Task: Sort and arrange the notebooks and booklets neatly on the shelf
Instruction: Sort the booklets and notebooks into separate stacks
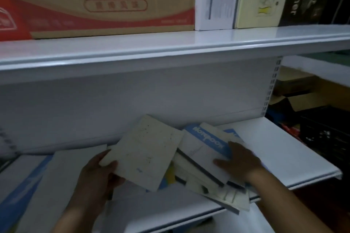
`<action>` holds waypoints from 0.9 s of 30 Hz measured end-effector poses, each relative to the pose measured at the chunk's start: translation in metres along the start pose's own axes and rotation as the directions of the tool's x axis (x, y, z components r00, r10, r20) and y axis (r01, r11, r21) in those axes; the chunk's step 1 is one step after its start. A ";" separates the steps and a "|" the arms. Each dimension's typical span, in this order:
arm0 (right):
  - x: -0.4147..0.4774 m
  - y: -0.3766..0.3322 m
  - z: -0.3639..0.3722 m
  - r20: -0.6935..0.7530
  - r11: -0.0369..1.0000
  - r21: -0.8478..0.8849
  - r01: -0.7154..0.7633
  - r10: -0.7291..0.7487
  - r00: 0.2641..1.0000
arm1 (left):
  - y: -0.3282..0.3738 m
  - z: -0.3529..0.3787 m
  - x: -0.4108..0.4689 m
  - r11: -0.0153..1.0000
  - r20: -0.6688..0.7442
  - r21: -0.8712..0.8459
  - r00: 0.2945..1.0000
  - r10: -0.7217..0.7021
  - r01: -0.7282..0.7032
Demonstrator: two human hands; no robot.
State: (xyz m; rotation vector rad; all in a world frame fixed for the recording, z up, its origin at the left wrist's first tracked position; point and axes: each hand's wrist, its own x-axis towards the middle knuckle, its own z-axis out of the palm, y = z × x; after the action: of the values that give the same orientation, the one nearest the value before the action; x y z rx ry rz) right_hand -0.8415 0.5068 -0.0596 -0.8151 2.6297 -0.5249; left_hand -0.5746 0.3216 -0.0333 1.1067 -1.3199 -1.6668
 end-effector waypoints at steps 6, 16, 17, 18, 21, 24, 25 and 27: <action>-0.004 -0.022 -0.021 0.012 0.957 -0.280 -0.083 0.090 0.996 | 0.001 -0.085 -0.020 0.995 -0.348 -0.076 0.937 0.030 -0.060; -0.023 -0.103 0.040 -0.036 0.961 0.174 0.216 -0.213 0.976 | -0.045 -0.156 -0.018 0.389 -0.205 0.917 0.936 0.288 0.081; -0.024 -0.108 0.049 -0.115 0.966 0.090 0.243 -0.232 0.966 | -0.042 -0.155 -0.015 0.352 -0.172 0.933 0.947 0.271 0.069; -0.026 -0.113 0.056 -0.169 0.962 0.020 0.272 -0.265 0.949 | -0.039 -0.153 -0.012 0.353 -0.150 0.934 0.956 0.251 0.054; -0.034 -0.125 0.076 -0.207 0.923 -0.239 0.301 -0.352 0.913 | -0.028 -0.140 -0.013 0.382 -0.113 0.924 0.946 0.304 -0.012; -0.034 -0.129 0.086 -0.228 0.925 -0.279 0.256 -0.323 0.919 | -0.018 -0.114 -0.009 0.408 -0.101 0.913 0.954 0.282 -0.024; -0.032 -0.131 0.087 -0.235 0.937 -0.223 0.268 -0.318 0.918 | -0.018 -0.108 -0.007 0.372 -0.069 0.927 0.959 0.274 -0.040; -0.027 -0.132 0.090 -0.271 0.936 0.015 0.351 -0.334 0.903 | -0.020 -0.098 -0.001 0.327 -0.003 0.941 0.963 0.271 -0.089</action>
State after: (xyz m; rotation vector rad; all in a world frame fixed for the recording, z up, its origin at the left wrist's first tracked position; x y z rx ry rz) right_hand -0.7207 0.3994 -0.0748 -1.2790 2.6957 -0.8610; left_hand -0.4833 0.2926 -0.0632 1.5708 -2.2914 -0.4515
